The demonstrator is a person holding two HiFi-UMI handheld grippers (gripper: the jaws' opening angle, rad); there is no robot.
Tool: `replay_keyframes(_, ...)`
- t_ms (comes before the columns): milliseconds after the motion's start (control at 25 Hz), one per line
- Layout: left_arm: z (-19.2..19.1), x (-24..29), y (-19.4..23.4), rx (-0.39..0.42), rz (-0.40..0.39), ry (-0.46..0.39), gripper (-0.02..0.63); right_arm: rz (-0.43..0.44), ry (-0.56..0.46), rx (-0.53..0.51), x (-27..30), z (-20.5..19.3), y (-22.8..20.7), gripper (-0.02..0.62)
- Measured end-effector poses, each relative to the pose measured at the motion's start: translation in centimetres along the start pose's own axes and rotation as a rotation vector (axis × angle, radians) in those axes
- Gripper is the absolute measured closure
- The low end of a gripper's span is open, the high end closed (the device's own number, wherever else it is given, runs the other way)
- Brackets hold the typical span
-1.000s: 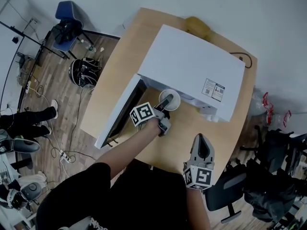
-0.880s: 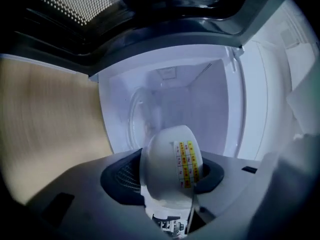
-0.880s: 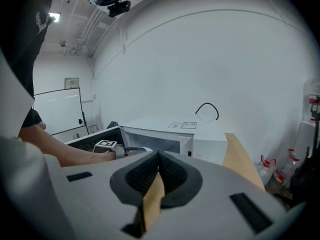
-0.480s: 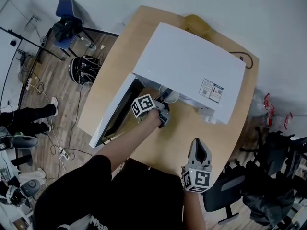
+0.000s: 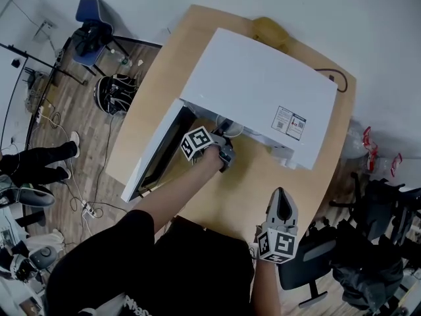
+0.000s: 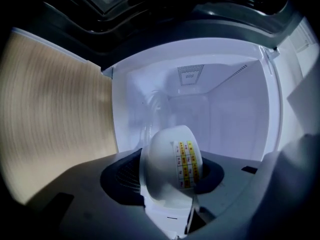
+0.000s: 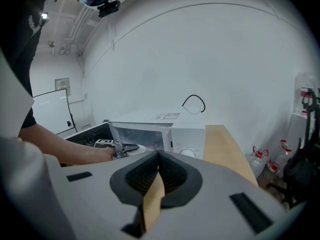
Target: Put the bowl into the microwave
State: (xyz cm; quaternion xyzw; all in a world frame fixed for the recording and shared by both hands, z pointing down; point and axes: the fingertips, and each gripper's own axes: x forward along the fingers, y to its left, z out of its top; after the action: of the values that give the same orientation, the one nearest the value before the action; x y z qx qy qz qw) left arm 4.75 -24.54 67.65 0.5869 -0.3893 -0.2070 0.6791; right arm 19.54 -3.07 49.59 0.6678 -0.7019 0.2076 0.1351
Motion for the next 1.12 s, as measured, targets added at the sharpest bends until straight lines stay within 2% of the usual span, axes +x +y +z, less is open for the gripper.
replay_keyframes(160,0.0,0.1,0.0,-0.002,0.012,-0.023,0.399,-0.011,-0.004,-0.014,0.2,0.1,-1.1,0.535)
replay_keyframes(440,-0.4,0.1,-0.2,-0.099,0.003,-0.053,0.399,0.011,-0.004,0.003,0.4,-0.1,-0.3,0.535)
replay_keyframes(680,0.3,0.6,-0.9,0.017,0.016,-0.087,0.399,0.055,0.007,0.011,0.8,-0.6,1.6,0.535)
replay_keyframes(960,1.6,1.6,-1.9,0.129,-0.016,-0.1,0.399,0.102,0.008,-0.026,1.0,-0.3,3.2,0.535)
replay_keyframes(1120,2.1,1.9,-2.2,0.214,0.0,-0.138,0.399,0.11,0.017,-0.012,1.1,-1.0,3.5,0.535)
